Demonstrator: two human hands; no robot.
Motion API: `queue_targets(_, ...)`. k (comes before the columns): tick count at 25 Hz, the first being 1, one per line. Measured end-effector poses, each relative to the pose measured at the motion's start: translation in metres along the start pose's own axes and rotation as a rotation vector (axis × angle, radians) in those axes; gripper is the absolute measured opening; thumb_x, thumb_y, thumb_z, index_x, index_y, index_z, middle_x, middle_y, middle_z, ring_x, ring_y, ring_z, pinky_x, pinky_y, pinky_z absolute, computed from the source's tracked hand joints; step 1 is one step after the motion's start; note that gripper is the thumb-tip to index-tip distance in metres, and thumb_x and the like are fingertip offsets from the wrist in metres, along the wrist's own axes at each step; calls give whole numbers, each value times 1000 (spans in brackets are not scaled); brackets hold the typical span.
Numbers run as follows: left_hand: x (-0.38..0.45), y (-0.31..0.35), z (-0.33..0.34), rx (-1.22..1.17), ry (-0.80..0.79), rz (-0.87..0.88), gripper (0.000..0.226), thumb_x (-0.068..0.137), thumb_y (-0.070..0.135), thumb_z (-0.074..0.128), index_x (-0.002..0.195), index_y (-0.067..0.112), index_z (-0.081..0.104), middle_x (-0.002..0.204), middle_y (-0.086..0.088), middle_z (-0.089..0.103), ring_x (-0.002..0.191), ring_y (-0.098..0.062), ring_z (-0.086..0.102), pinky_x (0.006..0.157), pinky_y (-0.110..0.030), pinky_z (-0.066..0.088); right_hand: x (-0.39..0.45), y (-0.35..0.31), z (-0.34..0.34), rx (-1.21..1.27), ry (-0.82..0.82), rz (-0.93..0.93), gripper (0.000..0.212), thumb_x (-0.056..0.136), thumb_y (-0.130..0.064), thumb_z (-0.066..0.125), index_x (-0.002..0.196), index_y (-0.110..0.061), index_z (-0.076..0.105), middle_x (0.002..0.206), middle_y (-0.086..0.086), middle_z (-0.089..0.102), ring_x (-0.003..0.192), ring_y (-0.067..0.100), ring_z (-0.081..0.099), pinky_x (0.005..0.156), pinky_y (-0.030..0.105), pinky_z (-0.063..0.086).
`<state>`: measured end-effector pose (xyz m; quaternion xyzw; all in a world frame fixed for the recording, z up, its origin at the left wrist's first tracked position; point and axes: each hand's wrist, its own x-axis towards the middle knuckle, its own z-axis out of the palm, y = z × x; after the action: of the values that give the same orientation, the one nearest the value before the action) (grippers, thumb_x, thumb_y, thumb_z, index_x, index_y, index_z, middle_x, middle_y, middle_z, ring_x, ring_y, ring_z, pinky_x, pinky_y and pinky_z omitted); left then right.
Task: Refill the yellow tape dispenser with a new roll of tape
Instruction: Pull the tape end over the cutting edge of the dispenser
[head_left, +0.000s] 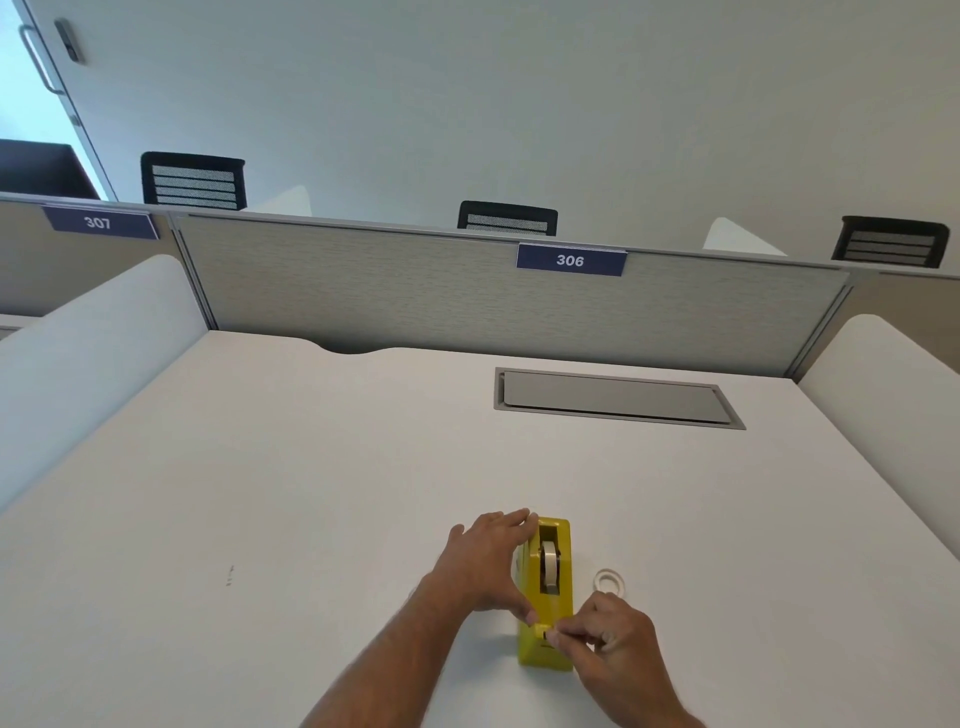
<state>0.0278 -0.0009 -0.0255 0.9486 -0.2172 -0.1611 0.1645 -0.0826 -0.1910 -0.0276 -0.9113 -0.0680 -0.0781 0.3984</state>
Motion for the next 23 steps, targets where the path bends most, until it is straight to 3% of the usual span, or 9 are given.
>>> queue_targets(4,-1,1,0,3,2,0,124,58,64,85,155,37,13,167,13,16,153,-20,15,118,-59,23,-1,0,0,9,-4,-11,28,70,-21,89,84,-41,76,64,-14,58,68,11,60,55,25,50)
queue_targets(9,-2,2,-1,0,5,6,123,59,63,85,155,37,13,167,13,16,153,-20,16,118,-58,23,-1,0,-3,-102,-43,-121,17,71,-23,88,83,-30,78,67,-17,55,67,5,55,54,17,43)
queue_targets(18,-3,3,-2,13,3,3,123,59,63,85,156,36,13,167,12,16,153,-20,16,118,-60,23,1,4,-7,-138,-36,-240,17,69,-24,88,82,-27,76,68,-11,59,65,5,53,50,25,47)
queue_targets(23,-2,3,-2,15,0,-6,123,59,63,85,155,37,13,167,12,16,153,-21,15,118,-60,22,2,-1,-8,-240,-65,-307,13,70,-25,85,79,-25,76,68,-9,61,66,6,52,49,21,48)
